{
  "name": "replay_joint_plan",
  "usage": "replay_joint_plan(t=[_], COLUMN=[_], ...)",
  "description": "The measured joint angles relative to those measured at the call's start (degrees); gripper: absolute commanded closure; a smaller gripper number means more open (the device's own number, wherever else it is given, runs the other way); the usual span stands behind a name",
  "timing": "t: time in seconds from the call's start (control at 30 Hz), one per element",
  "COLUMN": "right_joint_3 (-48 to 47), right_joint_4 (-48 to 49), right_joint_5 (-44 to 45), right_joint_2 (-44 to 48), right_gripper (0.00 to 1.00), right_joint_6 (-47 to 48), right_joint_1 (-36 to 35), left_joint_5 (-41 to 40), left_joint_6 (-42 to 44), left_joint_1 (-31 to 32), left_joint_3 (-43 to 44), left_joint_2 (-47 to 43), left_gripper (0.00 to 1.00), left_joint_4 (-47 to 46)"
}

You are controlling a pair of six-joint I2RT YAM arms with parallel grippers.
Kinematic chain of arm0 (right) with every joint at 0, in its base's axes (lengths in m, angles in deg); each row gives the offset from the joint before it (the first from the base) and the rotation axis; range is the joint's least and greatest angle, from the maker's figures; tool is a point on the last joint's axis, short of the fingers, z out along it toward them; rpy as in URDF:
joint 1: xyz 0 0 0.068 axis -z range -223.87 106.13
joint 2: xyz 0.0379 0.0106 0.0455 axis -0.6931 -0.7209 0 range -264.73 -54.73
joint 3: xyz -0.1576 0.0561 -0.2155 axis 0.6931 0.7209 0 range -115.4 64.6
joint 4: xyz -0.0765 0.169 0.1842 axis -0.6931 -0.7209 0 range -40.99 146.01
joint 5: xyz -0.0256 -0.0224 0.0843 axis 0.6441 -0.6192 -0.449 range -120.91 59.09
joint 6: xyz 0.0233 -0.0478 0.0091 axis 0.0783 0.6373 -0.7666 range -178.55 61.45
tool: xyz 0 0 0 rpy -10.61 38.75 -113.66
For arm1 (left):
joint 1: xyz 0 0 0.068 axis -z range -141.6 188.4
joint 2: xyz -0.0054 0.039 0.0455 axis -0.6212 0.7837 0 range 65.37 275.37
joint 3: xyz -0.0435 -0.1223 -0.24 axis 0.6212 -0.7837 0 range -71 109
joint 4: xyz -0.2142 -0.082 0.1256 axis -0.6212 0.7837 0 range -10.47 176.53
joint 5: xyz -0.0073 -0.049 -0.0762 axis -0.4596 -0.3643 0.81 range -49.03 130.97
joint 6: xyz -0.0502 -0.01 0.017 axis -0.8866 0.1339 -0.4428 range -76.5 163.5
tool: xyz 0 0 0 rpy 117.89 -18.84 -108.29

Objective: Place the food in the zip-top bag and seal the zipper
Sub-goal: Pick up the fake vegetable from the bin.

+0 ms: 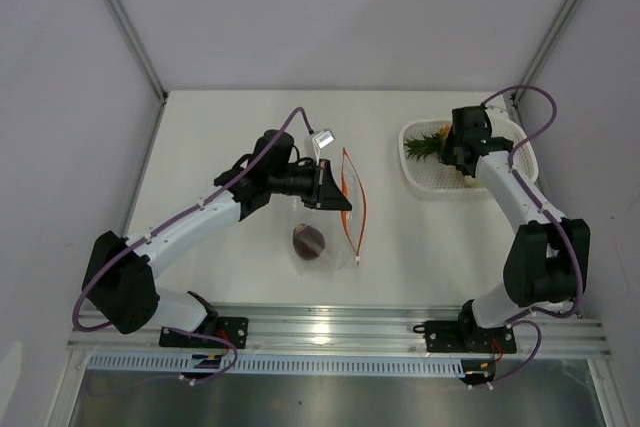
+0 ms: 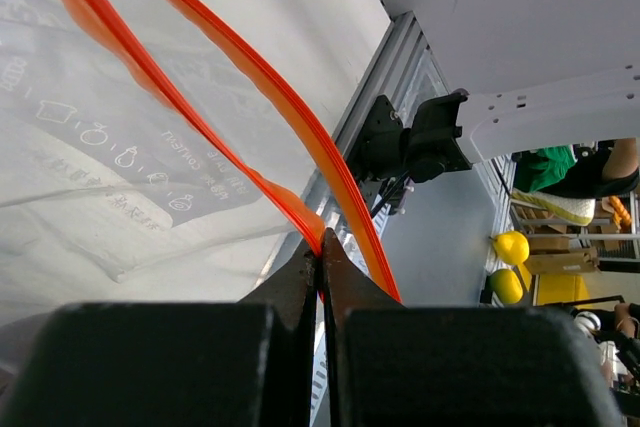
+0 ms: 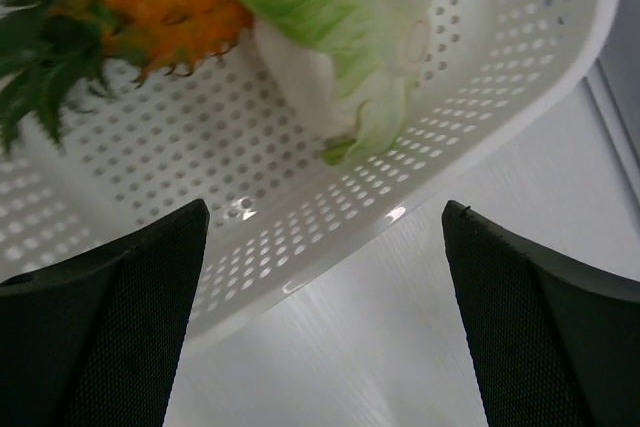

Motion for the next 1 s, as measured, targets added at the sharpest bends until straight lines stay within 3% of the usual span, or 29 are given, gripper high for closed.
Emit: replay_joint_plan(t=[0.27, 0.77, 0.87, 0.97, 1.0], right_joint_3=[-4.94, -8.63, -8.63, -8.63, -8.63], right_joint_4=[2.14, 6.45, 6.51, 6.97, 7.21], right_joint_5=[9.70, 11.34, 11.50, 11.58, 11.61], right_joint_2=[-11.45, -21.90, -22.45, -22.75, -22.80], right_gripper=[0.01, 0.04, 0.10, 0.25, 0.36], right_joint_6=[2.43, 5.88, 6.10, 6.25, 6.25], right_joint_1=[2.16, 3.85, 4.24, 4.59, 4.70], left_joint_5=[1.38, 2.71, 2.91, 2.97, 2.99], left_joint_6=[-1.86, -1.95, -1.95, -1.97, -1.99], left_joint_1=[0.00, -0.07, -0.09, -0.09, -0.09], left_joint_3=[-2.71, -3.45, -3.45, -3.45, -3.45], left_joint_2=[-0.04, -0.09, -0.09, -0.09, -0.09], left_gripper=[1.00, 0.99, 0.99, 0.99, 0.99], left_joint_4=[-4.04, -5.53, -5.60, -5.73, -5.75])
